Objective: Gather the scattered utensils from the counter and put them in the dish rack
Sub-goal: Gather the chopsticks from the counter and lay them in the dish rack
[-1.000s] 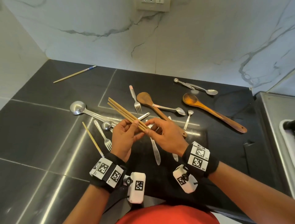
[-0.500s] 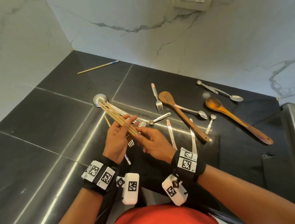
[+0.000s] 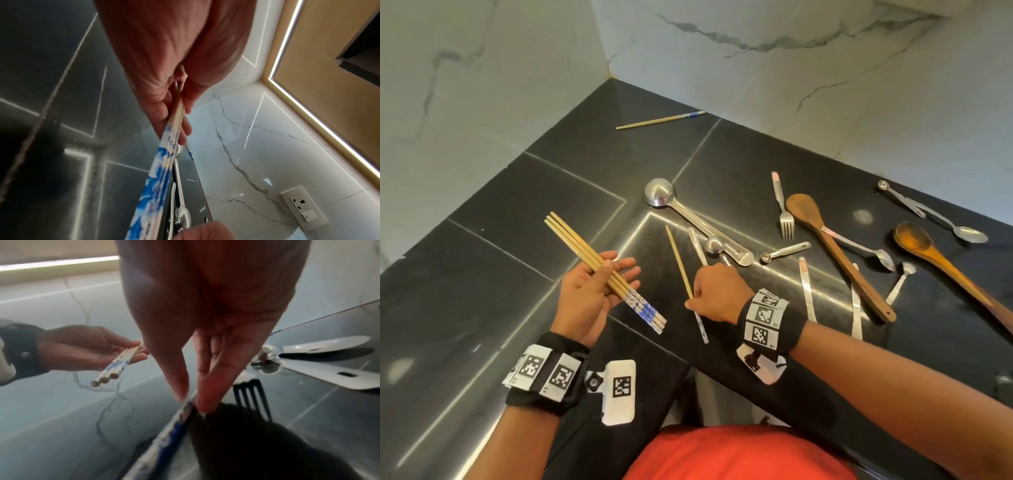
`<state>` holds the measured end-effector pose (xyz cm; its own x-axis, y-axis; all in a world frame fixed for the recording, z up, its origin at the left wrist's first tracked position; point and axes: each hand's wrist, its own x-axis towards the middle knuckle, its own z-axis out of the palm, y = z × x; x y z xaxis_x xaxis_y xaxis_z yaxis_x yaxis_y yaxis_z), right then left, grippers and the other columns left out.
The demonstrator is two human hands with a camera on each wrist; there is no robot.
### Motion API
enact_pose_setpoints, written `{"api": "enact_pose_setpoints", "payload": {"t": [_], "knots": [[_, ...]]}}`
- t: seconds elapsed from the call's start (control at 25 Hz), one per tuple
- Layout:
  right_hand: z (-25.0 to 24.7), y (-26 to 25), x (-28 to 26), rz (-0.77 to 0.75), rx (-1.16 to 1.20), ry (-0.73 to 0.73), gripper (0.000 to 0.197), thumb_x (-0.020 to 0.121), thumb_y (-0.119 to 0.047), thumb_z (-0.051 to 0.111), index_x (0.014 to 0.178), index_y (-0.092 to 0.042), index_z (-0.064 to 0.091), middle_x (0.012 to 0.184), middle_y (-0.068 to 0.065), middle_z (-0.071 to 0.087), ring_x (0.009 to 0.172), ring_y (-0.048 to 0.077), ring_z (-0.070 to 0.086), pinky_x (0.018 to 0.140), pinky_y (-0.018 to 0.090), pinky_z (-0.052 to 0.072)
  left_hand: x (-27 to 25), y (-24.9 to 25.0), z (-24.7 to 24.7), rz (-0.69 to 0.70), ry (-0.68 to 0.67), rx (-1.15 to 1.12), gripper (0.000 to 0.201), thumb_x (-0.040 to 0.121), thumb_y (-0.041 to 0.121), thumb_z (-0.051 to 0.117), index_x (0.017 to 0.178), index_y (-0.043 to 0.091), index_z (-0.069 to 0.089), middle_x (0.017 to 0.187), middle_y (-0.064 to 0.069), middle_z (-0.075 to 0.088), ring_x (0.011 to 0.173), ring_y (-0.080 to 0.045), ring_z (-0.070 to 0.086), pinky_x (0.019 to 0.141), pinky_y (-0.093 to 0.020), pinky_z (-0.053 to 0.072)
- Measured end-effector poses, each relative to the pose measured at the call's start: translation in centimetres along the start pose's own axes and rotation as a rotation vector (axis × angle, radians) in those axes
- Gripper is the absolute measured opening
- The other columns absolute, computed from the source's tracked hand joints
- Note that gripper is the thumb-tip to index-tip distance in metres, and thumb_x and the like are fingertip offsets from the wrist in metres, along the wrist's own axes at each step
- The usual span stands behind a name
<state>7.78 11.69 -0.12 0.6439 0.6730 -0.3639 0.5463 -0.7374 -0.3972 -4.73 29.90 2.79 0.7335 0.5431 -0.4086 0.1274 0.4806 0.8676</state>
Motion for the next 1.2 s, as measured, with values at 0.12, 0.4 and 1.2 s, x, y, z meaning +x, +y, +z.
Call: {"api": "enact_pose_setpoints", "payload": {"t": [0.12,0.4,1.2], "knots": [[0.1,-0.8,0.7,0.073,0.049,-0.028,0.025,0.073,-0.04,0.07,0.071,-0.015,0.07,0.071,0.003,0.07,0.075,0.021,0.069,0.073,0.037,0.06,-0.1,-0.7,-0.7,-0.031,0.006,0.001,0.019,0.104,0.01,0.041,0.112,0.005,0.057,0.107,-0.021,0.07,0.1,-0.034,0.072,0.085,-0.048,0.06],[-3.3,-2.5,-1.2,-0.168,0.608,0.151,0.009,0.086,-0.017,0.073,0.089,-0.009,0.073,0.067,0.003,0.075,0.055,0.013,0.072,0.056,0.025,0.061,-0.3,-1.9,1.4,-0.082,-0.038,-0.021,0.027,0.104,0.012,0.041,0.123,0.0,0.056,0.119,-0.026,0.068,0.107,-0.036,0.069,0.092,-0.051,0.056],[-13.5,2.3,21.9,-0.199,-0.187,0.145,0.039,0.088,-0.037,0.064,0.126,-0.03,0.065,0.124,0.0,0.068,0.114,0.024,0.064,0.097,0.037,0.049,5.0,2.8,1.0,0.024,0.164,-0.176,0.017,0.103,0.01,0.042,0.114,0.003,0.054,0.095,-0.016,0.07,0.085,-0.027,0.075,0.078,-0.043,0.063]]}}
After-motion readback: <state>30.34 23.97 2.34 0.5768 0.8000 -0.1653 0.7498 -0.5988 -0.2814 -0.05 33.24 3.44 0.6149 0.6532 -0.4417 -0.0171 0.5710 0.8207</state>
